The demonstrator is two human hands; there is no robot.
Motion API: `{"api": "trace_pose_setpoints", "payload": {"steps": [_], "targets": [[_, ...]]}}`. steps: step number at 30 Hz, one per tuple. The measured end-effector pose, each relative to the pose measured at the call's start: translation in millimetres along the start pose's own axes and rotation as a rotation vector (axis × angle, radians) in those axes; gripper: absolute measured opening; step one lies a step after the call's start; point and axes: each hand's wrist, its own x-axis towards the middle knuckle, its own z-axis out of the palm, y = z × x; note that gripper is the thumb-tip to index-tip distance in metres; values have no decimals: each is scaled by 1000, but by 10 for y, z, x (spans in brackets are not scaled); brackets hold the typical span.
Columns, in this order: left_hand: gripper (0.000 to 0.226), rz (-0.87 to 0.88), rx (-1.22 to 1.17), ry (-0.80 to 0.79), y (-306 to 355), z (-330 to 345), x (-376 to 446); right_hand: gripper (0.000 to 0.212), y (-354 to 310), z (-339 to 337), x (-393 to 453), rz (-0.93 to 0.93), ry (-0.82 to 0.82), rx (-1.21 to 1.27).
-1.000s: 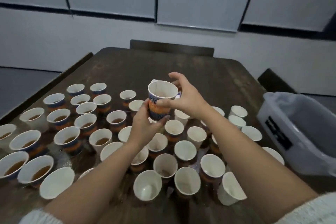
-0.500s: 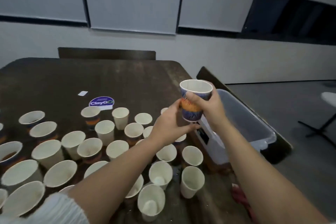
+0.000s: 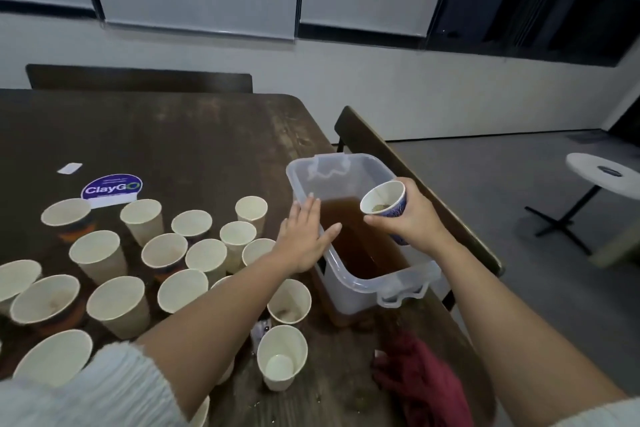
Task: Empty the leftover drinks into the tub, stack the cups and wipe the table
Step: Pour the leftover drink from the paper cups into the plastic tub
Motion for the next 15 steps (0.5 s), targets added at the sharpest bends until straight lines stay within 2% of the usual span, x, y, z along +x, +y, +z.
{"api": "trace_pose_setpoints", "payload": {"steps": [7, 15], "targets": [[60, 30, -108, 144, -49, 165, -42, 71, 273, 89, 127, -10, -81, -180], [56, 34, -161, 159, -81, 201, -37, 76, 379, 113, 144, -4, -116, -234]]}}
